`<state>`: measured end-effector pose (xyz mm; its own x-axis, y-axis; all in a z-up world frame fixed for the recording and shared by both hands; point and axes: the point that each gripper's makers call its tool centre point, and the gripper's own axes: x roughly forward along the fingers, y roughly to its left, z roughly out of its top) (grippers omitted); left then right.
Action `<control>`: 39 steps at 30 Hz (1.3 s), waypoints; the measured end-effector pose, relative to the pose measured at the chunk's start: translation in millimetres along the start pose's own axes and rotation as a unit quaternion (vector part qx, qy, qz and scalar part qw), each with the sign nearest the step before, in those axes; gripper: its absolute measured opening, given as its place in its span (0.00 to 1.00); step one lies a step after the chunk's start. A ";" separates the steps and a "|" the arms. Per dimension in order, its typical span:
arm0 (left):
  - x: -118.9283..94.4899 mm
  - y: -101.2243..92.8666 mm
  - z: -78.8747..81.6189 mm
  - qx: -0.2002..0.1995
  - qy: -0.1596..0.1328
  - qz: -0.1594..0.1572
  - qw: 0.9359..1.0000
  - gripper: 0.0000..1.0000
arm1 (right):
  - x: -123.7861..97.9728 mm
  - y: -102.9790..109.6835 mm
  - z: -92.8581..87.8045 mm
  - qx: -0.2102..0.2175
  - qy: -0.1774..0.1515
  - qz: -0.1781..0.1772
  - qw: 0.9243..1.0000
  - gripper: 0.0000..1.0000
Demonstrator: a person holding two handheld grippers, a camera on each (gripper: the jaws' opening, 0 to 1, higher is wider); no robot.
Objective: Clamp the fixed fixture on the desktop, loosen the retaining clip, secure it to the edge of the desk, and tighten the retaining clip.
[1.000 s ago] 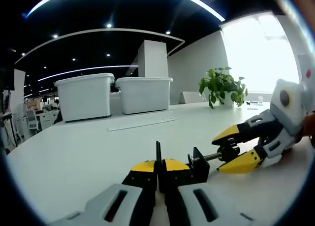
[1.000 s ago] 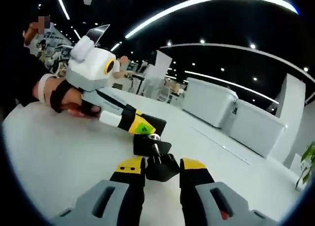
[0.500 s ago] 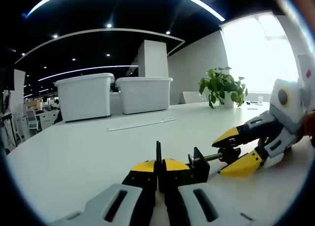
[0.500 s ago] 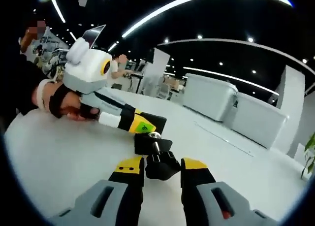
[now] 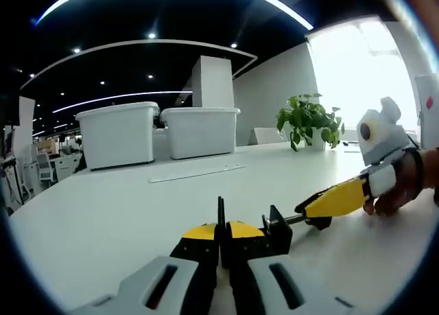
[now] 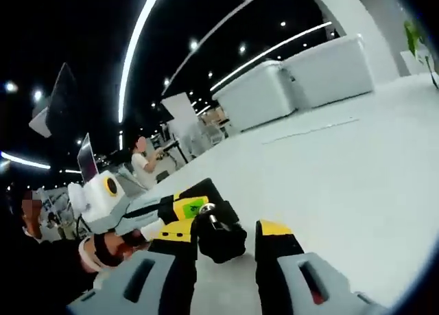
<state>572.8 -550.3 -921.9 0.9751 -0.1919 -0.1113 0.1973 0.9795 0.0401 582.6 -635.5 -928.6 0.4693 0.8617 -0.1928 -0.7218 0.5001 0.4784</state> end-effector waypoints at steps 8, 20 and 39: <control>-0.2 -0.7 0.3 0.000 0.000 -0.001 1.000 0.05 | 0.5 5.0 -7.8 0.025 0.017 0.007 1.000 0.27; -0.1 -0.5 0.3 -0.001 0.000 0.000 1.000 0.05 | -0.4 11.3 -4.9 -0.126 0.005 0.004 0.992 0.26; -0.4 1.7 0.0 -0.002 0.001 0.003 1.000 0.04 | 0.6 16.9 -4.8 -0.374 -0.033 -0.024 0.926 0.26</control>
<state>572.7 -548.5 -921.8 0.9763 -0.1851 -0.1123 0.1902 0.9811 0.0364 568.2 -626.1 -924.7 0.5213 0.8427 -0.1344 -0.8388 0.4772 -0.2620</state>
